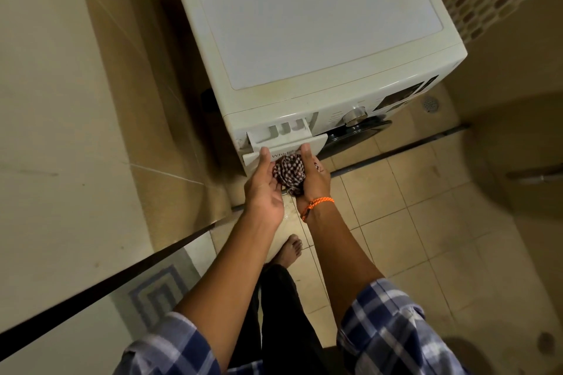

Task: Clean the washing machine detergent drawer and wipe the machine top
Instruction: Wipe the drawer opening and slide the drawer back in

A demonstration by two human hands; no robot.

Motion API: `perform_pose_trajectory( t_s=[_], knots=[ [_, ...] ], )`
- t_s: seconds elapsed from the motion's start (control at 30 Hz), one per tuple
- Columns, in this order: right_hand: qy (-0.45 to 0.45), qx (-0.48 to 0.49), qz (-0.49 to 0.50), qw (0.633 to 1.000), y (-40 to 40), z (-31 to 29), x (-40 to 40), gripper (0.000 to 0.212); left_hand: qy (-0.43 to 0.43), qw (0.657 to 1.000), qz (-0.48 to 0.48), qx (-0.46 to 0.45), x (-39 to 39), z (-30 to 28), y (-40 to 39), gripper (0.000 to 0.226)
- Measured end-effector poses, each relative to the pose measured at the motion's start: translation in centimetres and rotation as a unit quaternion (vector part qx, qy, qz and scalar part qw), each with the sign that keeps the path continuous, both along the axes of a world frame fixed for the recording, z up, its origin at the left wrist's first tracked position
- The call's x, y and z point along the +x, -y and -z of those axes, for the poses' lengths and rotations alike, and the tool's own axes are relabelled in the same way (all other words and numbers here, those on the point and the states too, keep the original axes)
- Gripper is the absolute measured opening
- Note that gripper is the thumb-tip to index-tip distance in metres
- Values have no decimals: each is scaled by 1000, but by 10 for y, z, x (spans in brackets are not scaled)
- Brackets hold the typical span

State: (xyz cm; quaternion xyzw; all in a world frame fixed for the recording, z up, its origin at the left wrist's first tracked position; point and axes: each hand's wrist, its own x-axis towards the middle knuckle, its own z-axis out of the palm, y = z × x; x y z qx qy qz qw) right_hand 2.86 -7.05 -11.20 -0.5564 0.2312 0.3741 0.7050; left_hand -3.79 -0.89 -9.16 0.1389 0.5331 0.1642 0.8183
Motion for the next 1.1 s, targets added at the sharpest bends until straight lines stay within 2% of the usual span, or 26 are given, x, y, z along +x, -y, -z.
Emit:
perform_pose_trajectory(
  t_s=[0.2,0.43,0.53,0.73,0.87,1.0,1.1],
  knots=[
    [7,-52,-20,998,50,3,-25,34,8,1000,-20,-18,-29,3,43,73],
    [13,-35,20,999,71,10,-46,50,18,998,-43,-38,-44,-1,68,64],
    [15,-29,24,999,71,9,-48,51,20,998,-47,-40,-45,-4,70,56],
    [26,-29,22,999,70,9,-48,48,15,998,-44,-35,-45,-4,70,57],
    [34,-63,-9,997,70,10,-48,28,0,1000,-25,-13,-44,0,66,54],
    [53,-67,-39,996,58,12,-37,41,-9,1000,-13,10,-34,5,53,59],
    [50,-72,-49,995,36,10,-18,43,-11,1000,-7,26,-20,9,31,59]
  ],
)
